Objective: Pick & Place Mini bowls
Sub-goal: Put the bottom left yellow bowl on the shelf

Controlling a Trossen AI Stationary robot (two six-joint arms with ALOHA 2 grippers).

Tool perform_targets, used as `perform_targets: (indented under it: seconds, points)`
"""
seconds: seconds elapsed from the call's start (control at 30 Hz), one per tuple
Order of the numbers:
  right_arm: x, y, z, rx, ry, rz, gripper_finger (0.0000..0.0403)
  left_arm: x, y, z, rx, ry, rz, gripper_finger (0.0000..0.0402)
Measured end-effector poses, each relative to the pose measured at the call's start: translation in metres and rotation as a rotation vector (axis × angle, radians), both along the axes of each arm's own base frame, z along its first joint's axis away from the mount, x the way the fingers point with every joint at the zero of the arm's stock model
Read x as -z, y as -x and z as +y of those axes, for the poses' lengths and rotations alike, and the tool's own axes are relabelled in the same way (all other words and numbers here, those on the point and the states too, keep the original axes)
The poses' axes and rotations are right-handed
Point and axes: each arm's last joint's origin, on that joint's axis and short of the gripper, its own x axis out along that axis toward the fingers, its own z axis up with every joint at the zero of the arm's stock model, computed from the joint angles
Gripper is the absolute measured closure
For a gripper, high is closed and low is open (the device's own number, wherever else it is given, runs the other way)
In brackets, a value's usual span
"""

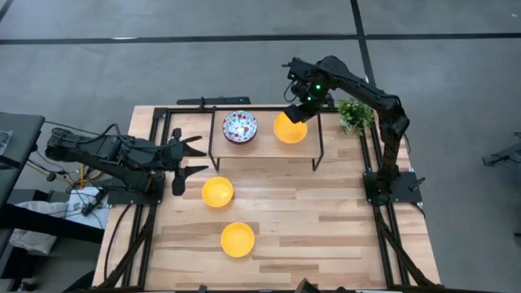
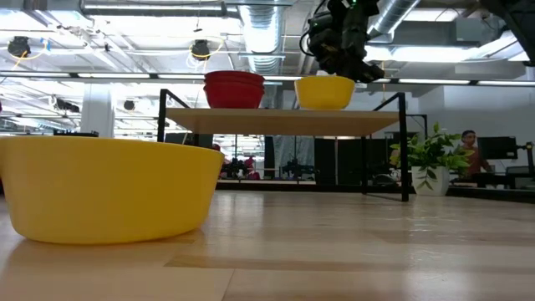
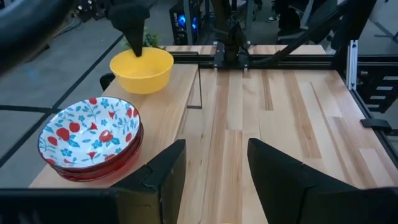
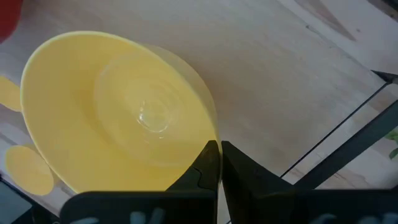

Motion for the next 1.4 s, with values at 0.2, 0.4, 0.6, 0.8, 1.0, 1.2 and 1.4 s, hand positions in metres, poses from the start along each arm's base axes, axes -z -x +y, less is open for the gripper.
perform_targets:
  seconds: [0.2, 0.4, 0.6, 0.8, 1.0, 1.2, 1.4]
  points:
    - [0.009, -0.009, -0.001, -0.033, -0.008, 0.013, 0.0403, -0.001, -0.001, 0.0, 0.0, 0.002, -0.007, 0.0229]
    - [0.011, -0.01, -0.001, -0.04, -0.006, 0.014, 0.0403, 0.0, -0.002, -0.001, 0.0, 0.003, -0.008, 0.0231]
    - [0.011, -0.011, 0.0, -0.05, -0.008, 0.009, 0.0403, -0.001, -0.003, -0.001, 0.006, -0.013, -0.012, 0.0229]
    - [0.011, -0.012, -0.001, -0.052, -0.002, -0.002, 0.0403, -0.002, -0.003, -0.001, 0.006, -0.01, -0.02, 0.0231]
    - [0.01, -0.015, -0.002, -0.054, 0.017, -0.03, 0.0403, -0.002, -0.003, -0.001, 0.007, -0.009, -0.022, 0.0231]
    - [0.01, -0.014, -0.002, -0.06, 0.012, -0.024, 0.0403, -0.002, -0.003, -0.001, 0.006, -0.008, -0.026, 0.0231]
    - [0.011, -0.014, -0.002, -0.062, 0.011, -0.023, 0.0403, -0.002, -0.003, -0.001, 0.005, -0.005, -0.027, 0.0231]
